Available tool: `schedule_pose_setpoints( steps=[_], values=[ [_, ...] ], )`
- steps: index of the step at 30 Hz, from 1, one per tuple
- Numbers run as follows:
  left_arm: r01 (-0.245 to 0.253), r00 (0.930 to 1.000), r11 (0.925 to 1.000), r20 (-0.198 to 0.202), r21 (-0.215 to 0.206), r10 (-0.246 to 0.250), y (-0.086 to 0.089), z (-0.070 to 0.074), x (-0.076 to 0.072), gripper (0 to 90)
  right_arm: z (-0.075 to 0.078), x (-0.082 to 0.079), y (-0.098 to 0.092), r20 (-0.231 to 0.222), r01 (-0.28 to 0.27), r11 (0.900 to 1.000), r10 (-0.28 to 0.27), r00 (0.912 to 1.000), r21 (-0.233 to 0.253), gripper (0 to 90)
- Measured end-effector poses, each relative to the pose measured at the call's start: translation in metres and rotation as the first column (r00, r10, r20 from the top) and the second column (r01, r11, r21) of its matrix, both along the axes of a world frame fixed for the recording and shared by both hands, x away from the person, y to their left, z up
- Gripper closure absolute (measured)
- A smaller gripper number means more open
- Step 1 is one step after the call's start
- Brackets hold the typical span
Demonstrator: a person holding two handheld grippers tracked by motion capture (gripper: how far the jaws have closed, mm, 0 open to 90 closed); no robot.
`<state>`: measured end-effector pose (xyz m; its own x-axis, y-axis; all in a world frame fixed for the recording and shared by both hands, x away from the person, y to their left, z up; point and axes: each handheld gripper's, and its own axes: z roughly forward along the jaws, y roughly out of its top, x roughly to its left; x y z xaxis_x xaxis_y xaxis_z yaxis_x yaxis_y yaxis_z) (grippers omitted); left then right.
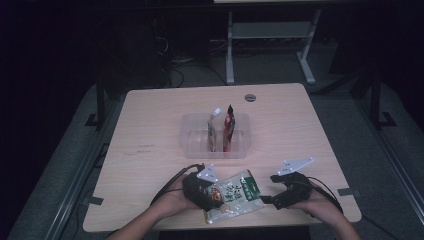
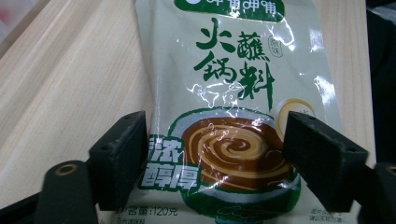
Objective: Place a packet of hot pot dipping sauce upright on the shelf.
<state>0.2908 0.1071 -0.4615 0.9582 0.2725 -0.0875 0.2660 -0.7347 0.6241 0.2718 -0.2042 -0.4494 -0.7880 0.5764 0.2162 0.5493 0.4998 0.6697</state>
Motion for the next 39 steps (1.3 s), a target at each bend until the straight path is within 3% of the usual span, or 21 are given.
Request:
schedule_pose_setpoints(
  steps=[6,12,15,20,24,27,30,31,33,35,39],
  values=[
    [-0.032,0.9993,0.9994,0.023,0.017,0.031,0.0,0.003,0.0,45.2,0.001,0.002,-0.004,0.033,0.051,0.998,-0.051,0.9981,0.026,13.5],
    [-0.04,0.9984,0.999,0.04,0.021,0.039,-0.001,0.004,0.0,75.3,0.002,0.005,-0.005,0.047,0.096,0.994,-0.098,0.994,0.059,13.6],
    [-0.036,0.9985,0.9991,0.042,0.022,0.035,-0.001,0.004,0.001,83.3,0.004,0.006,-0.004,0.03,0.113,0.992,-0.115,0.9929,0.064,14.8],
    [-0.036,0.9993,0.9992,-0.004,-0.019,0.036,0.003,0.005,0.005,89.0,0.005,0.007,-0.004,0.009,0.046,0.997,-0.047,0.9989,0.055,13.5],
    [-0.033,0.9993,0.9991,-0.016,-0.028,0.032,0.007,0.008,0.007,89.5,0.004,0.009,-0.003,-0.025,0.115,0.99,-0.114,0.9932,0.079,13.7],
    [-0.044,0.9989,0.9976,-0.018,-0.053,0.043,0.012,0.012,0.009,89.6,0.003,0.012,-0.006,-0.039,0.114,0.99,-0.111,0.9931,0.086,15.6],
    [-0.065,0.9977,0.9937,-0.022,-0.091,0.063,0.017,0.016,0.01,89.7,0.006,0.013,-0.005,-0.018,0.096,0.99,-0.095,0.9954,0.104,16.2],
    [-0.067,0.9976,0.9926,-0.022,-0.102,0.065,0.019,0.018,0.011,89.8,0.007,0.011,-0.004,0.0,0.09,0.992,-0.09,0.9959,0.086,17.3],
    [-0.069,0.9976,0.9907,-0.019,-0.117,0.067,0.022,0.02,0.011,89.8,0.007,0.01,-0.001,0.014,0.097,0.993,-0.098,0.9951,0.063,29.2],
    [-0.071,0.9974,0.9895,-0.018,-0.126,0.069,0.024,0.021,0.011,89.9,0.007,0.013,0.001,-0.012,0.069,0.996,-0.069,0.9976,0.065,28.9],
    [-0.054,0.9985,0.9884,-0.006,-0.142,0.054,0.027,0.025,0.009,89.9,0.007,0.017,0.005,-0.022,0.035,0.996,-0.033,0.9992,0.083,29.2]
  ],
)
